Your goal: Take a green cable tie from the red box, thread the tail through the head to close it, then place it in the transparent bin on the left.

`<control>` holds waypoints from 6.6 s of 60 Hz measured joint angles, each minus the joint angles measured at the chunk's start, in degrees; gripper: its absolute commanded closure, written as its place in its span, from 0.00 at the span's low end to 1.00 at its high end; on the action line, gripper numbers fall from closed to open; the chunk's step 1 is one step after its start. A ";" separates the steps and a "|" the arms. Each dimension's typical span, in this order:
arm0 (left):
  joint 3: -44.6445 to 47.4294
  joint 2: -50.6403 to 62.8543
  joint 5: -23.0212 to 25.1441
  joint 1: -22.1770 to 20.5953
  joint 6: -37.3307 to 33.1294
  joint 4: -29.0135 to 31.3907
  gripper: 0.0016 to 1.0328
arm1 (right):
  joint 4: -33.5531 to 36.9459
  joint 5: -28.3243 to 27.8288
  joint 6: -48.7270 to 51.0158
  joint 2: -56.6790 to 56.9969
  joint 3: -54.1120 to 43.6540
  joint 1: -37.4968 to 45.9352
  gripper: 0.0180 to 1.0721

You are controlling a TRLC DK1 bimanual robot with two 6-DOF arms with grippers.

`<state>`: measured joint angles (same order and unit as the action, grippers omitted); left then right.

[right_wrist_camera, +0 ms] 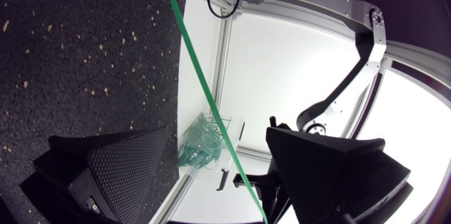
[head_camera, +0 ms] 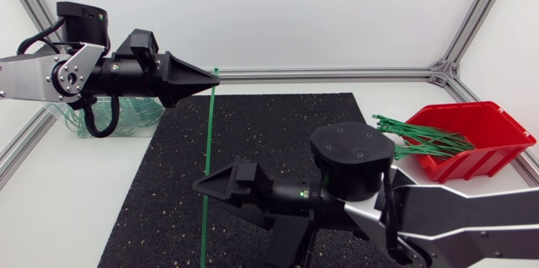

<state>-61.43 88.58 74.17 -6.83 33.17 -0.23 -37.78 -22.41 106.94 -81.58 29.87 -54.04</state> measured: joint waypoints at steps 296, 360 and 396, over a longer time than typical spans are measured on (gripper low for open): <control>32.26 -52.59 -50.73 -37.62 -3.13 -14.67 0.96 | 50.45 -46.66 -166.81 16.04 26.71 15.06 0.95; 32.24 -52.15 -51.80 -37.92 -3.26 -14.62 0.96 | 48.28 -46.82 -166.81 15.54 25.79 14.73 0.95; 32.22 -52.81 -53.27 -38.75 -3.26 -14.16 0.96 | 48.04 -46.82 -166.81 14.80 25.40 14.80 0.95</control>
<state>-29.21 35.77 20.91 -45.58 29.91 -14.39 10.26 -69.23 -59.88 -66.78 55.27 -39.24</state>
